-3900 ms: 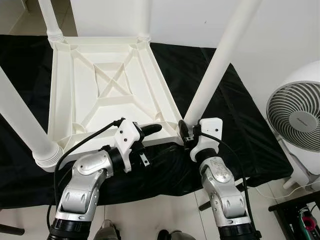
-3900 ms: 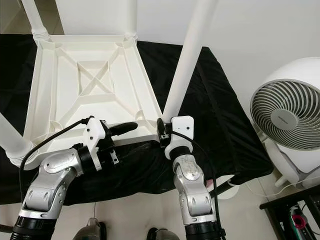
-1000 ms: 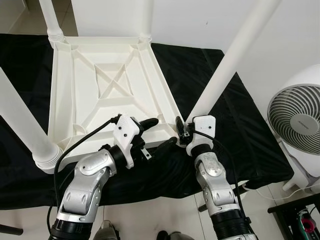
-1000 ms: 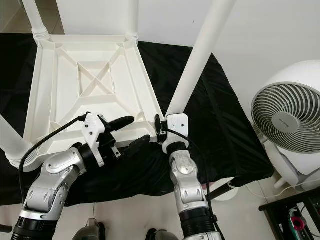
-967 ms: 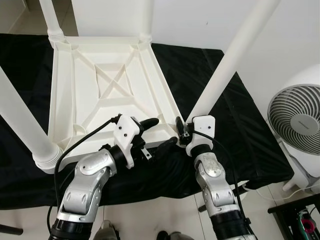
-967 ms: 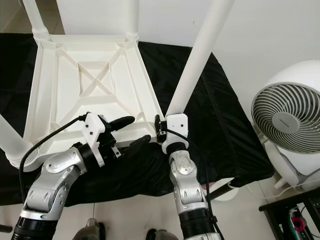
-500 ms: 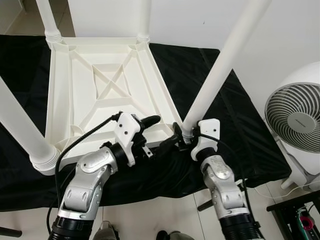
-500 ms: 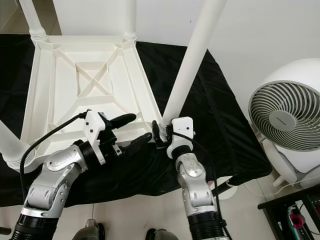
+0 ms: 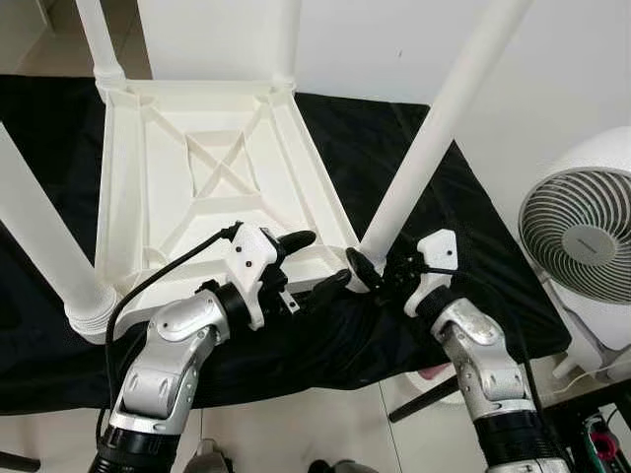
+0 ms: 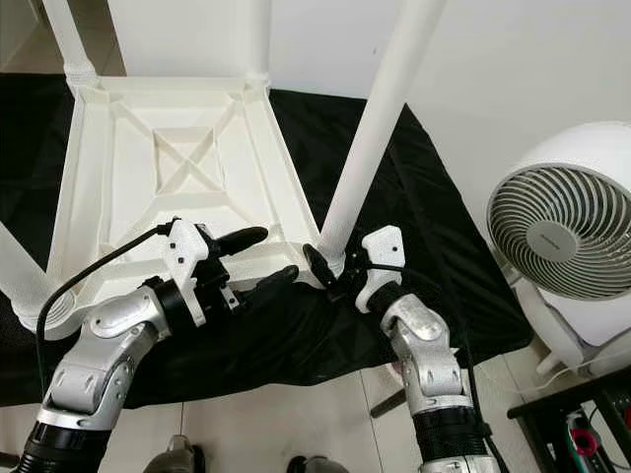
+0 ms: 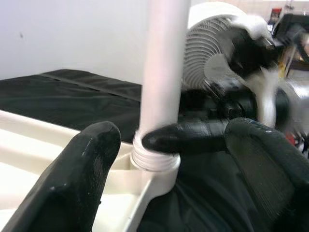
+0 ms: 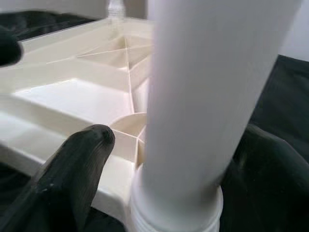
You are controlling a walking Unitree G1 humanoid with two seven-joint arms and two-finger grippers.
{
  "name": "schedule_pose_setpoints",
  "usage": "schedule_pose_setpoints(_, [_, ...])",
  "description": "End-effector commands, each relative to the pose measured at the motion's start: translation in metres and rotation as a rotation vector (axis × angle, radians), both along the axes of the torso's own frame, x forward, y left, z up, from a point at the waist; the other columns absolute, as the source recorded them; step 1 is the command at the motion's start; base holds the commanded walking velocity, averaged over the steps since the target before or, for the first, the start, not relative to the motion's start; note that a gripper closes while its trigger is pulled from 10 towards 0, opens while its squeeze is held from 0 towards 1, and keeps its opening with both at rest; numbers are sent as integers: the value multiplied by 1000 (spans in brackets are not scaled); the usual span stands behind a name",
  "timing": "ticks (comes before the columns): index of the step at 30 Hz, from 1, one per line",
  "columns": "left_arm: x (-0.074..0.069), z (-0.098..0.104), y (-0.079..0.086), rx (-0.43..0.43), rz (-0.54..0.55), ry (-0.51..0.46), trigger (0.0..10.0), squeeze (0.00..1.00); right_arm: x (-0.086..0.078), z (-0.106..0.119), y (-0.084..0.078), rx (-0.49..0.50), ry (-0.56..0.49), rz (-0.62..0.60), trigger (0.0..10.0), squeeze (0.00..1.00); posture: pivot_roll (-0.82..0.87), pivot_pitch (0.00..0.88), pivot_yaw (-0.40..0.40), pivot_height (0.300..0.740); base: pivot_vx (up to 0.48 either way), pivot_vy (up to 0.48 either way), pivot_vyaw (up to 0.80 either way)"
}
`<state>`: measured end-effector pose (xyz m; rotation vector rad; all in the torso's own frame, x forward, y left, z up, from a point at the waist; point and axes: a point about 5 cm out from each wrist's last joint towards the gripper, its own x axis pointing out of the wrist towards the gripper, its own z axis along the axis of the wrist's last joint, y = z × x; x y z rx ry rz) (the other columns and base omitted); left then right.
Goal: Building children table
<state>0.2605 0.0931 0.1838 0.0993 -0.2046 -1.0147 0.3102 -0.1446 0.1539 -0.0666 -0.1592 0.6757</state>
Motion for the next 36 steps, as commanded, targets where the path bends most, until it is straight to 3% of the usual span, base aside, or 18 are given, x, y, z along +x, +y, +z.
schedule_pose_setpoints(1, [-1, -7, -1, 12, 24, 20, 10000, 0, 2, 1, -3, -12, -10, 33, 10000, 0, 118, 59, -111, 740, 0, 0, 0])
schedule_pose_setpoints(12, [-5, -14, 3, 52, 27, 38, 10000, 0, 23, 2, 18, -44, -3, 141, 10000, 0, 146, 72, -107, 740, 0, 0, 0])
schedule_pose_setpoints(13, [-6, -15, 4, 57, 30, 39, 10000, 0, 25, 0, 20, -41, 8, 151, 4118, 0, 153, 77, -108, 740, 0, 0, 0])
schedule_pose_setpoints(14, [-6, -15, 5, 60, 31, 39, 10000, 0, 27, -1, 22, -38, 14, 158, 3490, 0, 156, 79, -108, 740, 0, 0, 0])
schedule_pose_setpoints(15, [-7, -15, 5, 61, 32, 40, 10000, 0, 28, -2, 22, -37, 17, 162, 3490, 0, 156, 79, -108, 740, 0, 0, 0])
schedule_pose_setpoints(16, [-7, -15, 5, 61, 34, 41, 10000, 0, 28, -4, 22, -31, 29, 170, 0, 0, 158, 81, -108, 740, 0, 0, 0])
schedule_pose_setpoints(28, [-8, -14, 4, 56, 36, 39, 10000, 0, 26, -17, 15, 9, 71, 166, 0, 0, 143, 101, -107, 740, 0, 0, 0])
schedule_pose_setpoints(29, [-7, -14, 3, 49, 34, 39, 10000, 0, 26, -18, 14, 20, 73, 137, 1608, 0, 139, 105, -109, 740, 0, 0, 0])
schedule_pose_setpoints(30, [-7, -14, 3, 49, 34, 39, 10000, 0, 26, -18, 14, 20, 73, 137, 1608, 0, 139, 105, -109, 740, 0, 0, 0])
schedule_pose_setpoints(31, [-7, -13, 2, 46, 34, 39, 10000, 0, 26, -18, 14, 37, 78, 95, 10000, 0, 133, 111, -109, 740, 0, 0, 0])
schedule_pose_setpoints(35, [-7, -13, 1, 41, 33, 41, 10000, 0, 26, -18, 13, 40, 76, 51, 10000, 0, 129, 116, -108, 740, 0, 0, 0])
schedule_pose_setpoints(36, [-7, -13, 0, 39, 33, 42, 10000, 0, 26, -19, 12, 35, 79, -18, 10000, 0, 125, 123, -107, 740, 0, 0, 0])
